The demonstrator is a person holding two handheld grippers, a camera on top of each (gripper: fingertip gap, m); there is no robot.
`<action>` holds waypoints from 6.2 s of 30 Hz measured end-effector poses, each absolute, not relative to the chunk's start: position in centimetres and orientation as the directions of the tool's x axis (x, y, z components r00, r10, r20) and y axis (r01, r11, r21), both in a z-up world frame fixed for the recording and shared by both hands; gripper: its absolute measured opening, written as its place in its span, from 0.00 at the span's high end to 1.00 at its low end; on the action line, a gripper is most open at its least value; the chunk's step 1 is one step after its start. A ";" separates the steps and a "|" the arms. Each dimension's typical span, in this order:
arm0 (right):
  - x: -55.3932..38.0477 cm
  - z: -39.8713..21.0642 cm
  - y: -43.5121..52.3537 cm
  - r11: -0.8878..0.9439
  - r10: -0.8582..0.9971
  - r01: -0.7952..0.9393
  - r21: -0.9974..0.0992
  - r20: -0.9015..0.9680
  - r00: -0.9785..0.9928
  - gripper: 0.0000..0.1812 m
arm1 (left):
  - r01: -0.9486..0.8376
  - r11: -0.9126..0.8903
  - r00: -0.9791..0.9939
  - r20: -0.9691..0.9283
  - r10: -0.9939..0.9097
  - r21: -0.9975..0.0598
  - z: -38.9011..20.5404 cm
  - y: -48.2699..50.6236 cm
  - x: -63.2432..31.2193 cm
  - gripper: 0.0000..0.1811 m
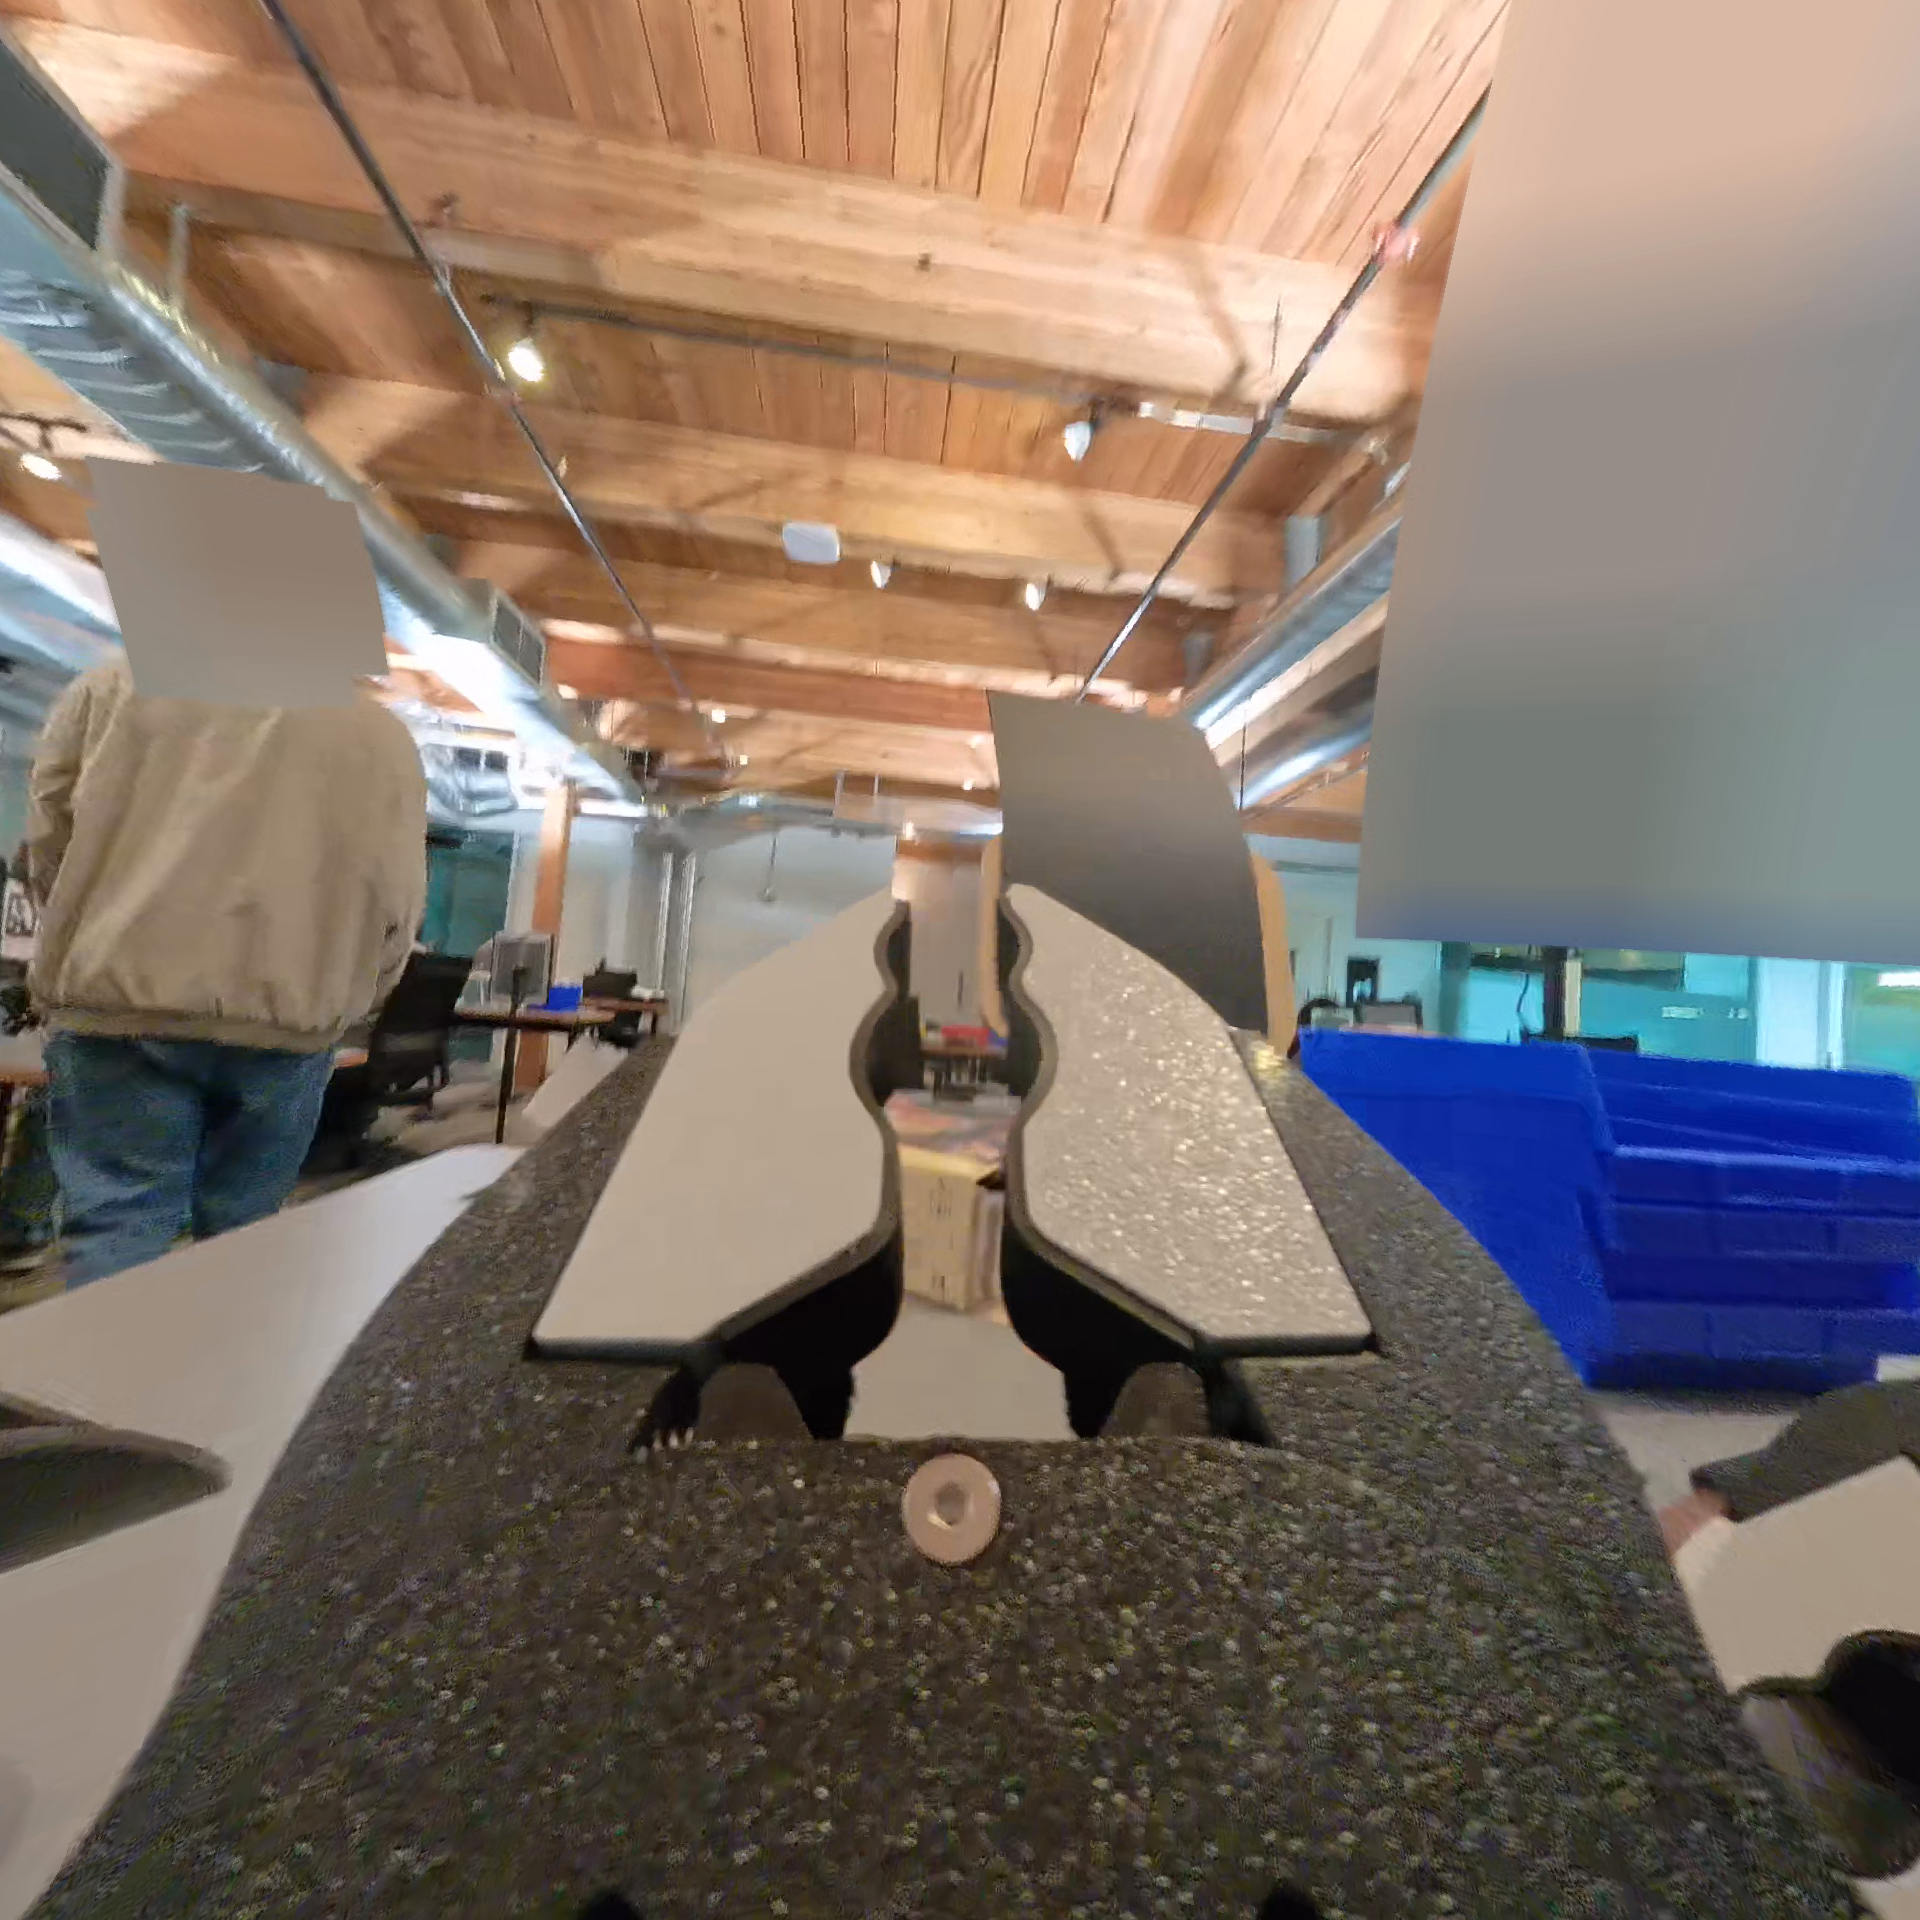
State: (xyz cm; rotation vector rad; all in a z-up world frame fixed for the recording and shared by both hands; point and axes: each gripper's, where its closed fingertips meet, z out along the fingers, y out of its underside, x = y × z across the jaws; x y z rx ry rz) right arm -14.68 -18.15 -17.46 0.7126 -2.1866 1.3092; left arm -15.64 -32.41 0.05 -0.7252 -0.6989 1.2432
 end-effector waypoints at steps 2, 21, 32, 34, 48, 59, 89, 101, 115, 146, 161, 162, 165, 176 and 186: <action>-14.7 -17.5 -18.2 0.406 -0.183 -0.653 -0.640 0.643 -0.744 0.89 | -0.583 0.178 0.215 0.062 0.975 -0.793 0.2 -32.0 -15.8 0.79; -14.6 -17.6 -18.1 0.404 -0.188 -0.657 -0.637 0.645 -0.741 0.90 | -0.527 0.109 0.232 -0.020 0.972 -0.843 -1.6 -30.9 -17.1 0.81; -14.6 -17.6 -18.0 0.417 -0.211 -0.613 -0.671 0.584 -0.784 0.86 | -0.257 0.243 0.353 0.144 0.925 -0.935 -4.9 -30.6 -19.4 0.82; -14.3 -17.8 -18.0 0.435 -0.246 -0.566 -0.701 0.512 -0.823 0.82 | -0.198 0.232 0.361 0.149 0.920 -0.952 -5.8 -30.7 -19.6 0.82; -20.0 -15.7 -21.6 0.670 -0.576 -0.563 -0.484 0.140 -0.805 0.58 | -0.024 0.154 0.374 0.134 0.918 -0.988 -9.0 -32.2 -19.1 0.82; -21.6 -19.2 -24.5 0.769 -0.553 -0.466 -0.438 -0.090 -0.828 0.48 | -0.049 0.291 0.397 0.249 0.884 -0.955 -9.0 -34.3 -18.5 0.82; -21.2 -18.9 -24.8 0.775 -0.524 -0.403 -0.486 -0.140 -0.840 0.54 | -0.041 0.318 0.402 0.276 0.873 -0.947 -9.2 -34.3 -18.5 0.83; -21.1 -18.4 -24.2 0.759 -0.550 -0.420 -0.498 -0.145 -0.823 0.54 | 0.261 0.190 0.421 0.288 0.860 -0.947 -12.5 -31.4 -18.8 0.83; -20.9 -18.1 -24.0 0.749 -0.562 -0.432 -0.502 -0.137 -0.816 0.54 | 0.521 0.129 0.402 0.376 0.835 -0.843 -16.2 -27.8 -19.5 0.84; -18.4 -14.2 -23.5 0.591 -0.218 -0.453 -0.668 0.409 -0.886 0.59 | 0.439 0.475 0.395 0.638 0.661 -0.763 -12.4 -27.3 -20.6 1.00; -14.1 -14.3 -23.2 0.452 0.035 -0.500 -0.738 0.575 -0.817 0.59 | 0.366 0.645 0.428 0.737 0.523 -0.671 -9.9 -26.4 -21.3 1.00; -14.0 -14.3 -23.1 0.454 0.045 -0.519 -0.725 0.600 -0.799 0.59 | 0.362 0.657 0.430 0.743 0.512 -0.662 -9.7 -26.3 -21.4 1.00; -13.9 -14.4 -22.9 0.477 0.070 -0.555 -0.682 0.658 -0.749 0.59 | 0.351 0.692 0.437 0.764 0.474 -0.630 -9.2 -26.0 -21.5 1.00; -15.2 -14.0 -22.0 0.532 0.169 -0.557 -0.638 0.725 -0.668 0.64 | 0.315 0.791 0.431 0.822 0.373 -0.524 -8.1 -25.8 -21.7 1.00; -15.5 -13.7 -22.1 0.533 0.201 -0.558 -0.636 0.736 -0.647 0.70 | 0.295 0.823 0.416 0.841 0.346 -0.485 -8.2 -26.3 -21.9 1.00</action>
